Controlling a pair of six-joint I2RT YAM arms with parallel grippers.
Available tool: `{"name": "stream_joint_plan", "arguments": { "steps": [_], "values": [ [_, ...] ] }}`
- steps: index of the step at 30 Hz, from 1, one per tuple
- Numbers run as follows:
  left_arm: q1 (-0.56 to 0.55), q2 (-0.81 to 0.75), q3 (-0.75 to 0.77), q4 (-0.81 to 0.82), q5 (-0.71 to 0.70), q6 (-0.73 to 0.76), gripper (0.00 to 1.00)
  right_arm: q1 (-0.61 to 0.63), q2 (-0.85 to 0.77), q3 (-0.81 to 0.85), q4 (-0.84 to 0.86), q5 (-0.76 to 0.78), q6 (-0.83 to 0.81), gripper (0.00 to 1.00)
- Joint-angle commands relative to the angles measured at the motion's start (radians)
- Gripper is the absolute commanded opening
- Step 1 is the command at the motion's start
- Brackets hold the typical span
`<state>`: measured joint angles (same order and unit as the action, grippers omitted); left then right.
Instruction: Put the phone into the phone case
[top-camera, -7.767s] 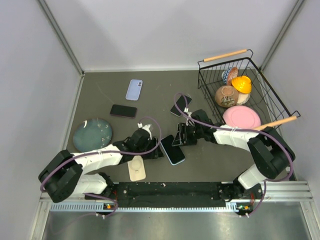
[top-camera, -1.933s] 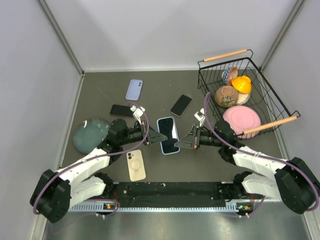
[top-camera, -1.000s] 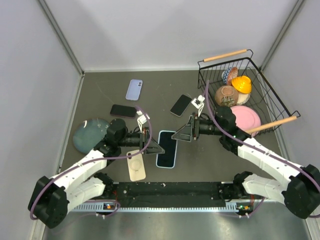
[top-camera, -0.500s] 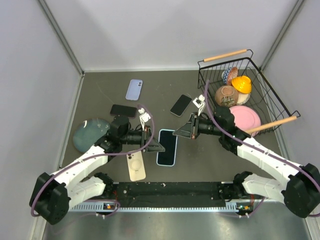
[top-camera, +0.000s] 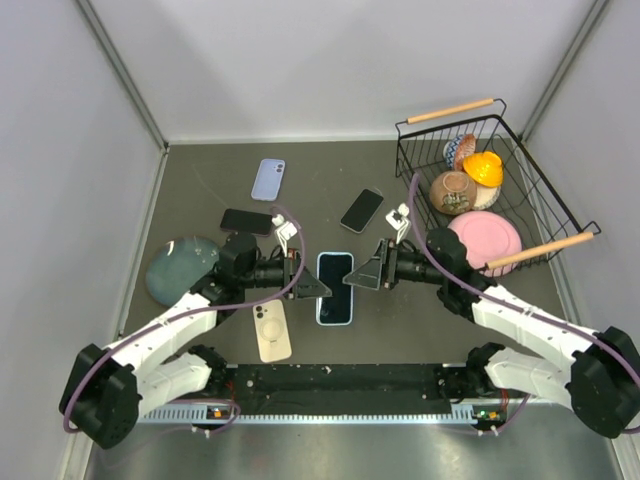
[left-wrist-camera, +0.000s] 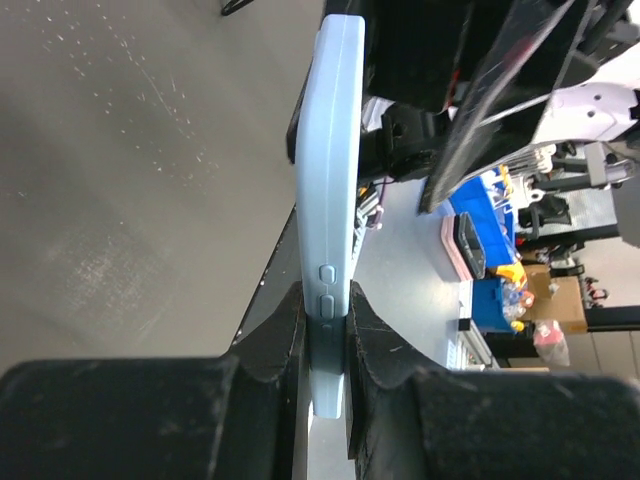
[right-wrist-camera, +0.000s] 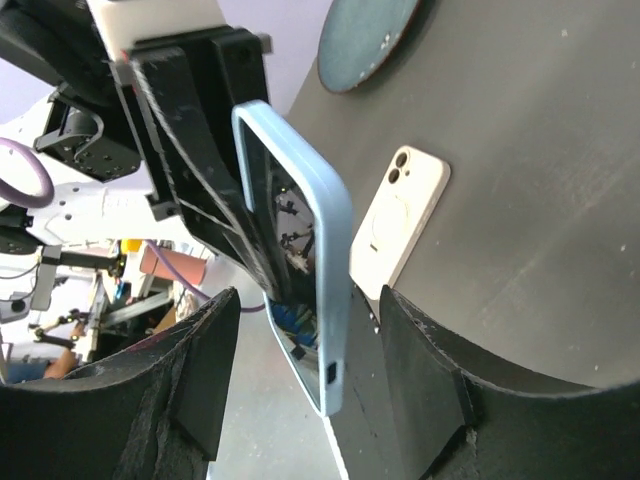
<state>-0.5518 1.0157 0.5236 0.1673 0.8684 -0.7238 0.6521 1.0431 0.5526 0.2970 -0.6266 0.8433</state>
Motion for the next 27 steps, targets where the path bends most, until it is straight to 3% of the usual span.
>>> {"name": "stream_joint_plan", "arguments": {
  "steps": [1, 11, 14, 15, 16, 20, 23, 24, 27],
  "values": [
    [0.004, -0.051, -0.022, 0.227, 0.004, -0.123, 0.00, 0.012, -0.028, -0.039, 0.108, -0.025, 0.049, 0.57],
    [0.004, -0.026, -0.042, 0.297, -0.009, -0.170, 0.00, 0.041, -0.002, -0.074, 0.211, -0.009, 0.105, 0.47],
    [0.004, -0.028, -0.048, 0.293, -0.020, -0.167, 0.00, 0.046, 0.005, -0.075, 0.220, 0.002, 0.114, 0.26],
    [0.004, -0.029, -0.043, 0.278, -0.038, -0.155, 0.00, 0.044, 0.005, -0.077, 0.220, 0.016, 0.120, 0.09],
    [0.004, -0.029, -0.039, 0.231, -0.049, -0.140, 0.00, 0.044, -0.002, -0.080, 0.218, 0.022, 0.120, 0.03],
    [0.004, -0.037, -0.016, 0.108, -0.114, -0.051, 0.01, 0.044, -0.020, -0.072, 0.147, 0.068, 0.099, 0.00],
    [0.006, -0.045, 0.010, 0.014, -0.158, 0.001, 0.32, 0.046, -0.026, -0.066, 0.101, 0.099, 0.080, 0.00],
    [0.006, -0.046, 0.022, -0.004, -0.172, 0.013, 0.49, 0.044, -0.026, -0.063, 0.085, 0.105, 0.070, 0.00],
    [0.007, -0.068, 0.045, -0.102, -0.252, 0.061, 0.84, 0.044, -0.026, -0.033, -0.005, 0.125, 0.028, 0.00]
  ]
}}
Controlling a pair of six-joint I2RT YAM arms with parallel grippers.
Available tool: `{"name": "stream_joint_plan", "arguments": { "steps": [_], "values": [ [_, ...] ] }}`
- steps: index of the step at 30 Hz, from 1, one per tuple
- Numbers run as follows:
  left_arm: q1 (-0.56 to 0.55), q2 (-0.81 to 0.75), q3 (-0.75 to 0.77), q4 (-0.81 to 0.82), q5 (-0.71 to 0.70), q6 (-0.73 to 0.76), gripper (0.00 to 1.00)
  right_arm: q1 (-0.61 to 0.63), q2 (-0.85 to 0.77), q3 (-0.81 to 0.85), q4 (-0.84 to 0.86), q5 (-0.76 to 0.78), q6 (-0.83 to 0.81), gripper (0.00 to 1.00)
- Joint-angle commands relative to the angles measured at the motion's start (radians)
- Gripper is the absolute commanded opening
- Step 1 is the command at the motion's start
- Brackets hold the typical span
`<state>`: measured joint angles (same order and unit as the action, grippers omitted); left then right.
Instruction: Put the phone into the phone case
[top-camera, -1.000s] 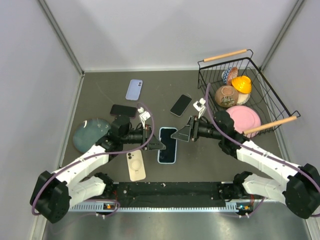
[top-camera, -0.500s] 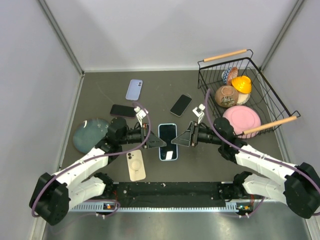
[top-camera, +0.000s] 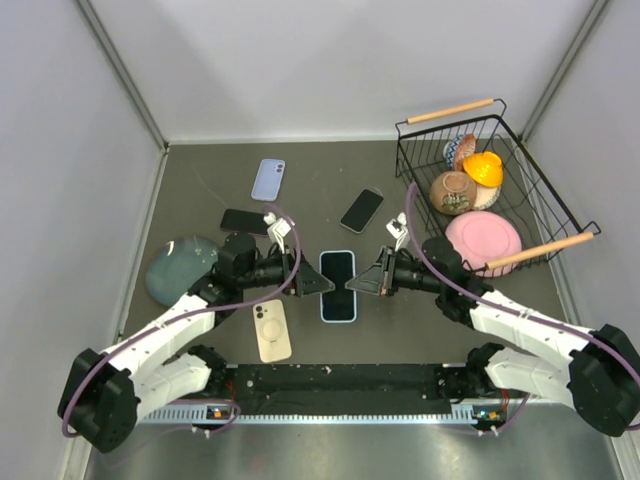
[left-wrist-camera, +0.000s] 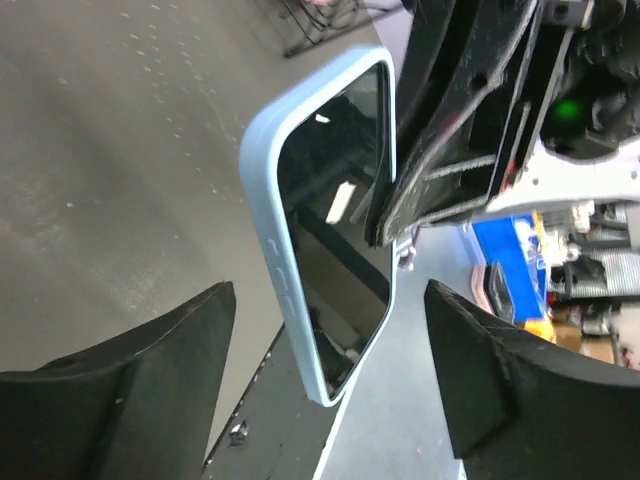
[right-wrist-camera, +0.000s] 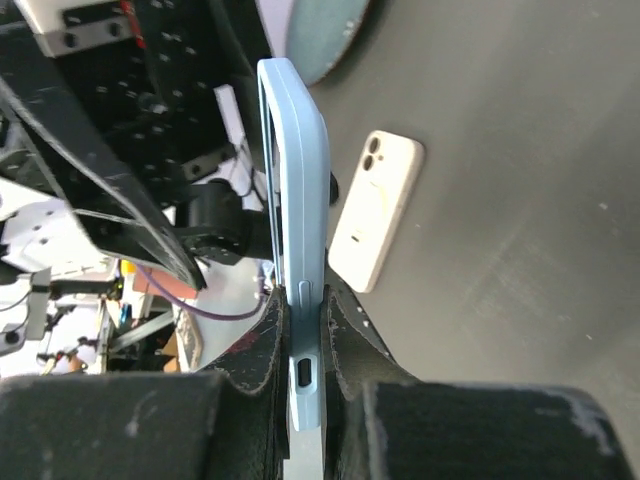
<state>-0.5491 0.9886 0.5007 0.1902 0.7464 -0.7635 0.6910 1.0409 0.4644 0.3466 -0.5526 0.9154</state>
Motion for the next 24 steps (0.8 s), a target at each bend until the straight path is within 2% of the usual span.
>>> {"name": "stream_joint_plan", "arguments": {
  "steps": [1, 3, 7, 13, 18, 24],
  "values": [
    [0.005, -0.047, 0.073, -0.145, -0.189, 0.116, 0.87, 0.004, -0.024, 0.074, -0.082, 0.059, -0.056, 0.00],
    [0.008, -0.073, 0.081, -0.185, -0.276, 0.122, 0.94, 0.002, -0.022, 0.100, -0.177, 0.091, -0.091, 0.00],
    [0.018, -0.105, 0.101, -0.314, -0.432, 0.124, 0.99, 0.005, 0.004, 0.111, -0.291, 0.146, -0.130, 0.00],
    [0.028, -0.136, 0.128, -0.475, -0.657, 0.153, 0.99, 0.004, 0.094, 0.112, -0.333, 0.177, -0.147, 0.00],
    [0.043, -0.114, 0.144, -0.546, -0.731, 0.150, 0.99, -0.001, 0.211, 0.123, -0.325, 0.189, -0.162, 0.00],
    [0.055, -0.073, 0.157, -0.586, -0.733, 0.144, 0.99, -0.016, 0.272, 0.099, -0.305, 0.235, -0.171, 0.00]
  ]
}}
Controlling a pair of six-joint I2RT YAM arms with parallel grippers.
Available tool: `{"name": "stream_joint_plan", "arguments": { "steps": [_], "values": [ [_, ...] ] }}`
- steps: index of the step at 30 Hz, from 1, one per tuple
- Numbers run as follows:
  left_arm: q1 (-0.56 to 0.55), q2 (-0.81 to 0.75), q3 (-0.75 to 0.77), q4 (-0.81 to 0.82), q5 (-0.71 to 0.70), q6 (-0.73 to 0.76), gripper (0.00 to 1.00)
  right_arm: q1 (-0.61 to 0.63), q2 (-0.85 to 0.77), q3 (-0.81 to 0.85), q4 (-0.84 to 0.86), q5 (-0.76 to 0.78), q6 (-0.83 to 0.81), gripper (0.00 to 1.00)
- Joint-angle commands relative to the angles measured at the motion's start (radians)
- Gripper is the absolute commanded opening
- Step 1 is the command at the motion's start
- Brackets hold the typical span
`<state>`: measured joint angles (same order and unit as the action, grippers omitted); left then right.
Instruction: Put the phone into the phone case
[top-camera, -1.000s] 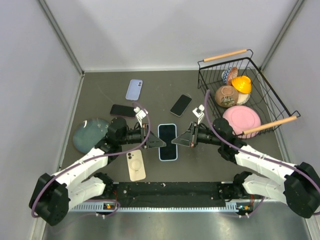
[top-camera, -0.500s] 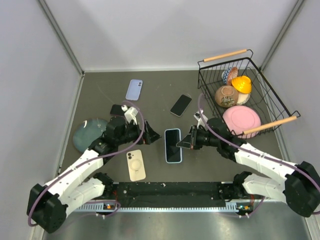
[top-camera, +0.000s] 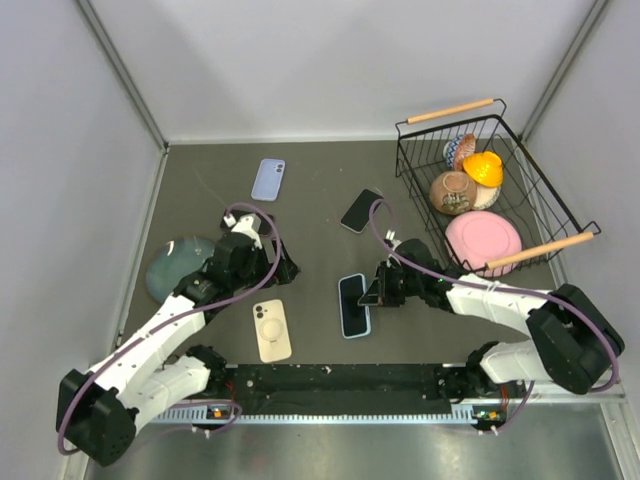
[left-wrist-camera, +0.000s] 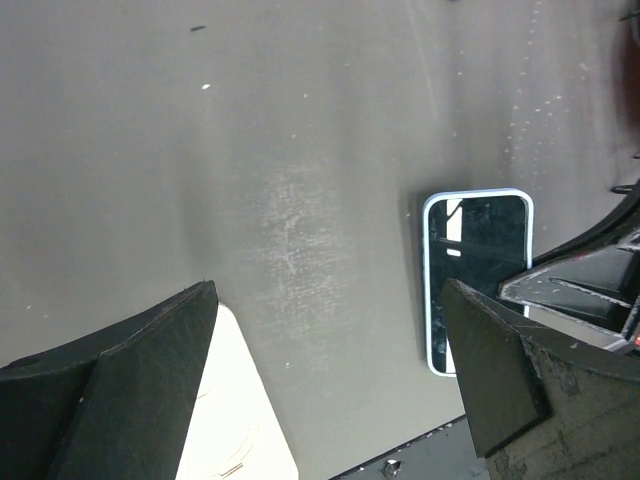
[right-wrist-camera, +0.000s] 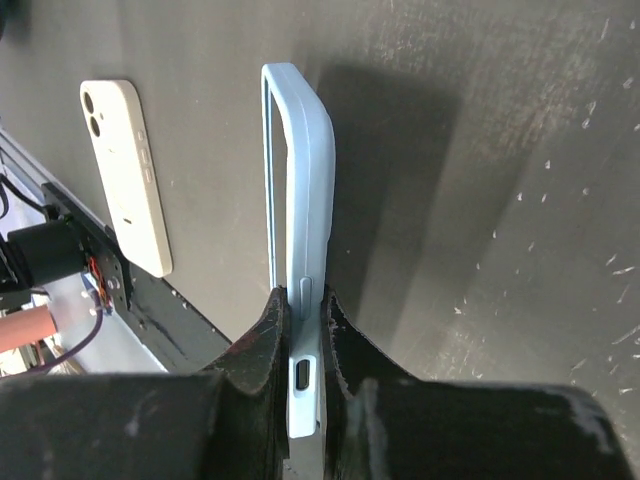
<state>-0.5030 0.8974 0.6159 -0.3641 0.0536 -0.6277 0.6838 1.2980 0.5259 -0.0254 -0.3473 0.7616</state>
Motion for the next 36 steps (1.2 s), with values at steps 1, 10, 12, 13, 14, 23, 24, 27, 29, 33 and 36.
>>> {"name": "stream_joint_plan", "arguments": {
  "steps": [1, 10, 12, 13, 14, 23, 24, 27, 29, 33, 36],
  "values": [
    [0.011, 0.020, 0.044, -0.036, -0.040, 0.006, 0.99, -0.015, 0.020, 0.036, 0.064, 0.043, -0.018, 0.01],
    [0.026, 0.011, 0.041, -0.035, -0.035, 0.008, 0.99, -0.027, 0.015, 0.020, -0.007, 0.125, -0.027, 0.16],
    [0.026, 0.011, 0.042, -0.036, -0.035, 0.005, 0.99, -0.026, 0.012, 0.022, -0.018, 0.131, -0.028, 0.19],
    [0.027, 0.009, 0.041, -0.039, -0.035, 0.000, 0.99, -0.027, 0.012, 0.023, -0.019, 0.136, -0.027, 0.20],
    [0.027, 0.008, 0.041, -0.041, -0.035, -0.003, 0.99, -0.027, 0.011, 0.023, -0.025, 0.137, -0.028, 0.21],
    [0.030, -0.003, 0.041, -0.075, -0.076, -0.020, 0.99, -0.027, -0.019, 0.042, -0.070, 0.151, -0.034, 0.36],
    [0.032, -0.003, 0.039, -0.081, -0.081, -0.023, 0.99, -0.029, -0.025, 0.045, -0.076, 0.153, -0.035, 0.38],
    [0.035, -0.003, 0.044, -0.102, -0.115, -0.043, 0.99, -0.027, -0.042, 0.055, -0.091, 0.145, -0.036, 0.38],
    [0.037, 0.009, 0.053, -0.131, -0.136, -0.064, 0.99, -0.027, -0.046, 0.063, -0.088, 0.139, -0.033, 0.36],
    [0.040, 0.046, 0.062, -0.185, -0.170, -0.099, 0.99, -0.023, -0.043, 0.056, -0.038, 0.097, -0.021, 0.23],
    [0.040, 0.061, 0.059, -0.214, -0.184, -0.121, 0.99, -0.018, -0.028, 0.040, 0.018, 0.067, -0.004, 0.19]
  ]
}}
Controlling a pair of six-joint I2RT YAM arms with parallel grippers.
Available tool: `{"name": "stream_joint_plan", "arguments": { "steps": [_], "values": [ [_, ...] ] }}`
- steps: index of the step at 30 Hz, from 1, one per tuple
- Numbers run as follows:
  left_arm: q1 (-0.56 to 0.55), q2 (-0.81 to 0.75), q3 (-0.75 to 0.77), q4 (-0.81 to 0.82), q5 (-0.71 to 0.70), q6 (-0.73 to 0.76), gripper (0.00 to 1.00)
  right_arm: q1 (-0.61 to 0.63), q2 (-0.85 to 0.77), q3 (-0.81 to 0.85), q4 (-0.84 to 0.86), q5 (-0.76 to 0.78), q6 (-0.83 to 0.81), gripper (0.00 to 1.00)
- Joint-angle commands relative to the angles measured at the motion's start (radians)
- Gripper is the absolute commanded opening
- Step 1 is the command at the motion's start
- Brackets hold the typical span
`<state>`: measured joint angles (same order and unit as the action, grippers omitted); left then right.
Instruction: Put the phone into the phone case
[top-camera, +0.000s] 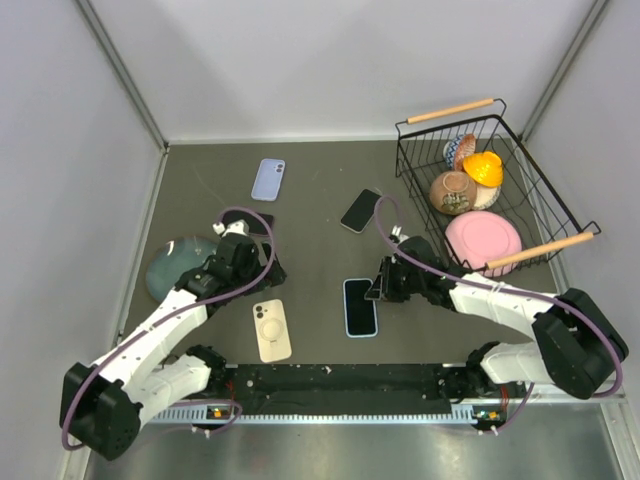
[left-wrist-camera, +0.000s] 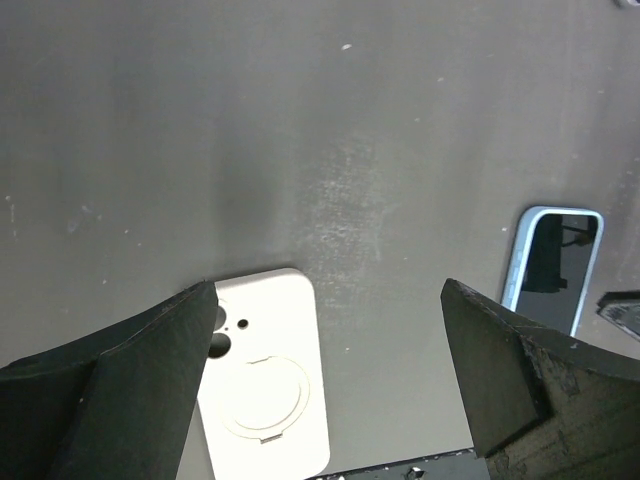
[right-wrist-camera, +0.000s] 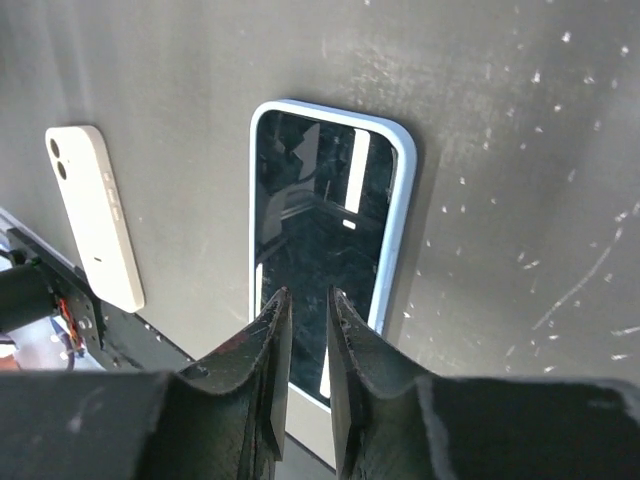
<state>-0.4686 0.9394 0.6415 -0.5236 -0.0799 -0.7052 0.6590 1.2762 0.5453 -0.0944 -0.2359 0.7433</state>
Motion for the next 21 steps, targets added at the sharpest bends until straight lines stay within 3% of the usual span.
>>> {"name": "stream_joint_plan", "arguments": {
  "steps": [1, 12, 21],
  "values": [
    [0.005, 0.021, 0.030, -0.061, -0.061, -0.060, 0.99, 0.007, 0.000, 0.018, 0.113, -0.046, 0.016, 0.18],
    [0.005, 0.016, -0.037, -0.084, -0.046, -0.140, 0.99, 0.028, 0.101, -0.045, 0.214, -0.052, 0.056, 0.15],
    [-0.001, 0.165, -0.032, -0.156, -0.037, -0.151, 0.99, 0.028, 0.103, -0.062, 0.157, 0.010, 0.041, 0.21]
  ]
}}
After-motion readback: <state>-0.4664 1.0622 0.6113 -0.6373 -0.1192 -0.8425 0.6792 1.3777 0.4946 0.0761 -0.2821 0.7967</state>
